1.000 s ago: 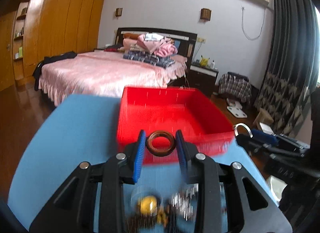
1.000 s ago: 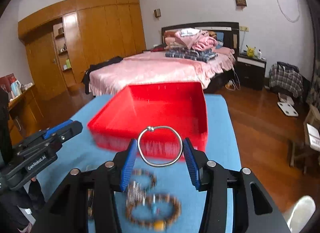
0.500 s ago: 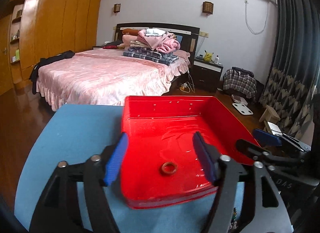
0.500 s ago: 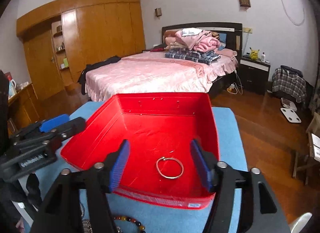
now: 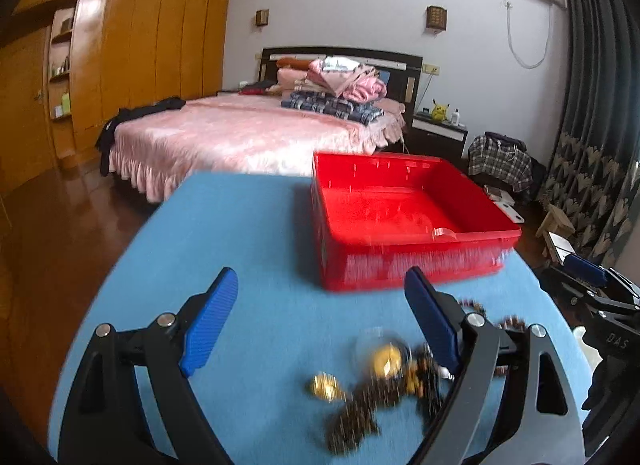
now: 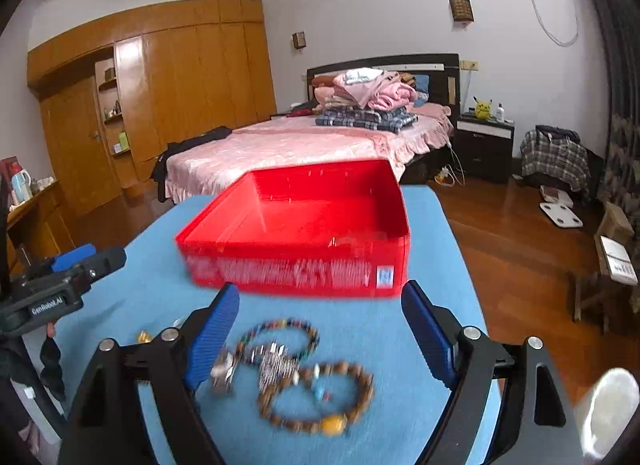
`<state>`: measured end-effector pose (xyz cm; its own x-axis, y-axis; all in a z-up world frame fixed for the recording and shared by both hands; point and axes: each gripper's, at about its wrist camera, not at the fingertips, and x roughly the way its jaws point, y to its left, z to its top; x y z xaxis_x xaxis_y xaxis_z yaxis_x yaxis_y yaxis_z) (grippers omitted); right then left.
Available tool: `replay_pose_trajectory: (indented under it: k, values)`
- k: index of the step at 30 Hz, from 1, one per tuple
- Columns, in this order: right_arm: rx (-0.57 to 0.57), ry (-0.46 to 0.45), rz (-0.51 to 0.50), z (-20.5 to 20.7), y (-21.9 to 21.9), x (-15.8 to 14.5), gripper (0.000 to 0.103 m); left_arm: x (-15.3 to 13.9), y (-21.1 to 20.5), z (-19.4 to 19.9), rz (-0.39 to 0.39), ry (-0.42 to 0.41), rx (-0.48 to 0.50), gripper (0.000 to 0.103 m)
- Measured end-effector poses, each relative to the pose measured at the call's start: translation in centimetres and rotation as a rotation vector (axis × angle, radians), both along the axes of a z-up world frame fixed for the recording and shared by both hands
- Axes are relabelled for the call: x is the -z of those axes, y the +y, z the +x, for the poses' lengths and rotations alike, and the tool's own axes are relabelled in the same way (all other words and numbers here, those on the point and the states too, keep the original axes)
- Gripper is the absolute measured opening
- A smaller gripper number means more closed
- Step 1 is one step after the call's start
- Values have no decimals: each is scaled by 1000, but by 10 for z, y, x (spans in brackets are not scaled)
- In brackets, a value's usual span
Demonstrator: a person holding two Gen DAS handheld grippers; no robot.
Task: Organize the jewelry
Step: 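Withdraw both grippers from the tin back toward the jewelry pile, then close the left gripper on the dark beaded chain and lift it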
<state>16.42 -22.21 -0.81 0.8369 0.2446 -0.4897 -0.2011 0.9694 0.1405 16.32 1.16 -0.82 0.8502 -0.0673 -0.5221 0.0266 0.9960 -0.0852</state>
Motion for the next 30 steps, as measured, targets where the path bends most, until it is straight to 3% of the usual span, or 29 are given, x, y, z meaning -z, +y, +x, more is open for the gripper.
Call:
replay_pose_trajectory:
  k: [4,9,13,19,20,24,30]
  values:
    - [11,2,-3,-20,2,8,82,24,-6,-15,-1,62,13,75]
    - [2,24,0,-32,8,18,82,49,-9,-16,-17,154,25,57]
    - [-2,40,9,-37,5,25,82,60,-8,-15,-36,197,26,53]
    - [-4,40,11,-38,4,27,82,70,-13,-17,-65,219,47,39]
    - [-4,40,8,-38,5,27,82,71,-13,-18,-71,217,61,32]
    - [-9,46,2,-38,7,29,82,72,-15,-26,-103,220,88,20]
    - [-3,52,8,-38,5,32,82,72,-23,-45,-159,229,149,17]
